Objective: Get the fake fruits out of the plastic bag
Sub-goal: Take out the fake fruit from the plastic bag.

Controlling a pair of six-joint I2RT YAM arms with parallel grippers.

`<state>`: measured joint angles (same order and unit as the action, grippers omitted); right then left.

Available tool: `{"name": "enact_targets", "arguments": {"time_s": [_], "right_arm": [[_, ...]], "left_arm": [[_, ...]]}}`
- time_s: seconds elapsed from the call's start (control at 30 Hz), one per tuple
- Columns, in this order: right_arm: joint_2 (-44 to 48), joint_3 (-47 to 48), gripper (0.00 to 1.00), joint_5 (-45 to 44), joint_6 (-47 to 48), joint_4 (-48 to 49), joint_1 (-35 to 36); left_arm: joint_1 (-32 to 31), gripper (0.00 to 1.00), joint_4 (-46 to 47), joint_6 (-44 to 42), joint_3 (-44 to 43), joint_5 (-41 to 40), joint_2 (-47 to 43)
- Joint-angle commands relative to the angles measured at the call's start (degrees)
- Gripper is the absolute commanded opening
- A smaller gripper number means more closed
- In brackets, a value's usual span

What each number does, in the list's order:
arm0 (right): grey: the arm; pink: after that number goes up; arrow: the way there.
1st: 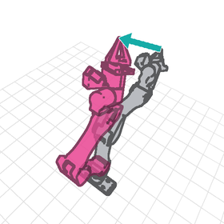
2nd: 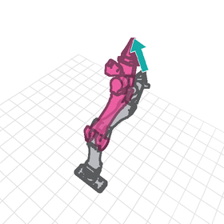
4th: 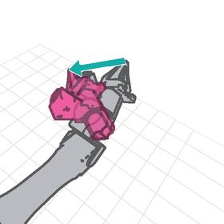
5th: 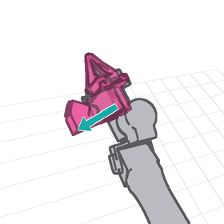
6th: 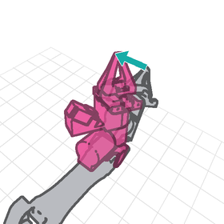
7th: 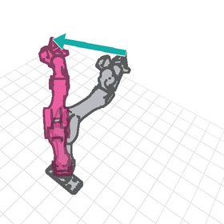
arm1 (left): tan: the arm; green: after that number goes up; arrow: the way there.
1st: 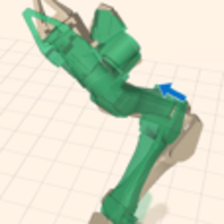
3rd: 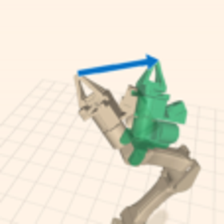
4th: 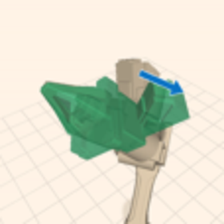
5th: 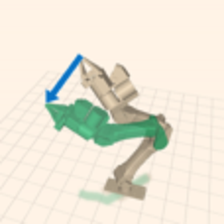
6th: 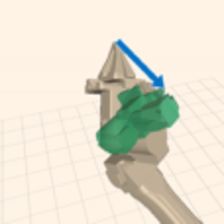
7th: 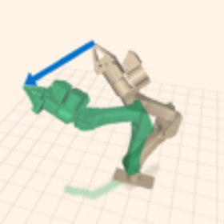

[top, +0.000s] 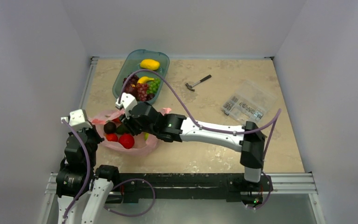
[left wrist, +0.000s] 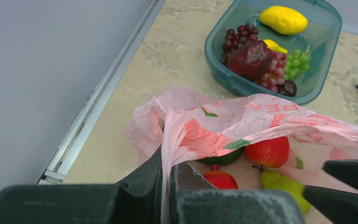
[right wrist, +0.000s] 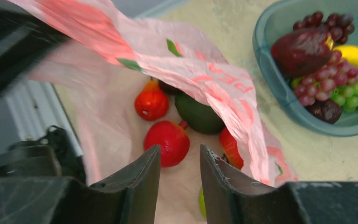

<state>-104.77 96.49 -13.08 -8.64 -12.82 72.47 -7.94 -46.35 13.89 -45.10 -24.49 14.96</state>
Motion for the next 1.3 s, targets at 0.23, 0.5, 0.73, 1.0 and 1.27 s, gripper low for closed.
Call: {"name": "enact_targets", "arguments": {"time_s": [0.23,0.5,0.73,1.0,1.27], "right_arm": [[-11.27,1.28,0.23,-7.69,3.46,-1.02,-0.13],[-16.27,2.28,0.26,-21.72,2.64,-8.01,0.05],[-14.40,-2.40,0.49,-29.61,0.95,-11.07,0.57],[-17.35,-6.46,0.76,-31.57,-0.10,-5.82,0.44],[-19.98,-9.97,0.65,-20.26,-3.11,1.85,-1.77]], "left_arm": [[-0.32,0.00,1.26,0.06,-0.17,-0.80,-0.19],[-0.32,0.00,1.30,0.03,-0.21,-0.52,0.15],[-0.32,0.00,1.53,0.03,-0.13,-0.02,0.08],[-0.32,0.00,1.58,0.03,-0.08,0.06,0.31],[-0.32,0.00,1.37,0.07,-0.18,-0.02,0.59]]}}
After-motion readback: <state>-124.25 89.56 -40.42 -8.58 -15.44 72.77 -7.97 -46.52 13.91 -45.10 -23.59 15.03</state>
